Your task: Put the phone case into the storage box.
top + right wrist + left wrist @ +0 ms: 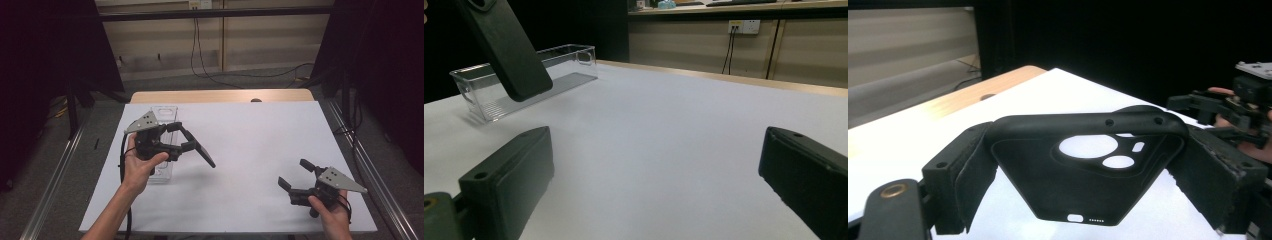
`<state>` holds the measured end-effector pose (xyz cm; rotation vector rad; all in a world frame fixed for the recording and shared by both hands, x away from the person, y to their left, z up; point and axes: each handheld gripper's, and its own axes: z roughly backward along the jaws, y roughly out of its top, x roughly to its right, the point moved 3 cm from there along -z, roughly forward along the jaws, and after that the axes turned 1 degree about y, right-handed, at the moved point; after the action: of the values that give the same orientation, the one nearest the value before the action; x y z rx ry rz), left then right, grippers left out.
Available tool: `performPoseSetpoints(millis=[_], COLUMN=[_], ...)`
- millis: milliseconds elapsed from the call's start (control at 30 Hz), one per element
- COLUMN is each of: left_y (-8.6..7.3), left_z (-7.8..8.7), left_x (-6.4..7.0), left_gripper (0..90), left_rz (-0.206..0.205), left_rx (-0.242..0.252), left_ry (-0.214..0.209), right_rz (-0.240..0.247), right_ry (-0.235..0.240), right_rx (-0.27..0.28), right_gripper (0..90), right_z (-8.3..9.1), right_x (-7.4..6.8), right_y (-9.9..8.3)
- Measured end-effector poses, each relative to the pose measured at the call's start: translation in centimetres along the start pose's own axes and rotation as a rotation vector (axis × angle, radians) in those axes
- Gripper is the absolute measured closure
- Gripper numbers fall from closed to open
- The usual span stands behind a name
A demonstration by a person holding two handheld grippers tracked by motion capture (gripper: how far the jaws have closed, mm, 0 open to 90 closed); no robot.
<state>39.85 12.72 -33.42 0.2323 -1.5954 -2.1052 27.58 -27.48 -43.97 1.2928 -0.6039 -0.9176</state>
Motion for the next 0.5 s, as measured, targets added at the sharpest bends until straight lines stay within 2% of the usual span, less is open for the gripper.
performPoseSetpoints(millis=[500], left_y=[2.3], left_z=[1.4], left_x=[-2.0], left_gripper=[14.3], left_rz=[0.012], left_rx=[0.009], left_ry=[0.112], right_rz=[0.012], right_ry=[-0.011], right_rx=[0.002], right_gripper=[0.7], right_z=[0.1], right_x=[0.0], right_y=[0.0])
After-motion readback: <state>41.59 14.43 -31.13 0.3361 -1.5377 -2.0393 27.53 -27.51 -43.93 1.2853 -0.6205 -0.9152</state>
